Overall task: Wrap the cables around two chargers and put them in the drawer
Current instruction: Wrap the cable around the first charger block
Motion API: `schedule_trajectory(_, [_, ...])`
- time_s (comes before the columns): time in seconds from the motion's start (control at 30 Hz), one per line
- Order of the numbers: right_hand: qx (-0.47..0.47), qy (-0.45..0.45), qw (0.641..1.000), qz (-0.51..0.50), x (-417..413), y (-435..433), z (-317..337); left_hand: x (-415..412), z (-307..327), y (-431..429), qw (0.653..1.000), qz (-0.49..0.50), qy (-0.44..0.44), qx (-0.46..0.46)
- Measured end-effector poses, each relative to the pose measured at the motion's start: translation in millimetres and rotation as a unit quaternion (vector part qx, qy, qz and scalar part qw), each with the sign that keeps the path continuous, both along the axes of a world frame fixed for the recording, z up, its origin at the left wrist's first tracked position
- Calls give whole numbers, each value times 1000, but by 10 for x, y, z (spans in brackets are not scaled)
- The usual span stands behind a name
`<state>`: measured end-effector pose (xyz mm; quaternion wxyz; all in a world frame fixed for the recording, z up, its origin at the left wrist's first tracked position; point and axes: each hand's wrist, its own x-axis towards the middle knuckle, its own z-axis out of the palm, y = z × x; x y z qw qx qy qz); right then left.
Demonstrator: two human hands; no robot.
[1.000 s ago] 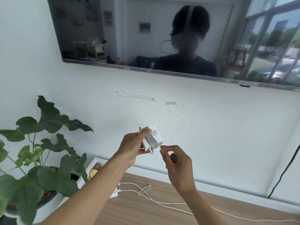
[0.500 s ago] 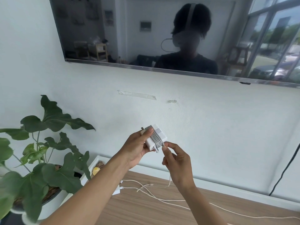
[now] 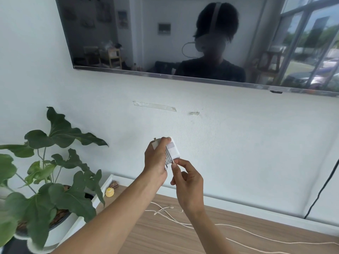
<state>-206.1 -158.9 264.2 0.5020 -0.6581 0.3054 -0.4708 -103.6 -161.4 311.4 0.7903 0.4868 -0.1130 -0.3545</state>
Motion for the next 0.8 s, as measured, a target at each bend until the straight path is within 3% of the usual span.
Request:
schedule_trajectory(0.23, [-3, -2, 1000, -8, 70, 0, -25, 20, -4, -1, 1000, 13, 11, 0])
schedule_trajectory(0.53, [-35, 19, 999, 7, 1, -100, 152, 49, 120, 54, 998, -54, -3, -13])
schedule_trajectory(0.67, [-55, 26, 998, 24, -36, -119, 199, 113, 208, 65, 995, -81, -44, 25])
schedule_trajectory(0.8, [10, 19, 997, 74, -97, -245, 164, 104, 197, 72, 988, -101, -106, 39])
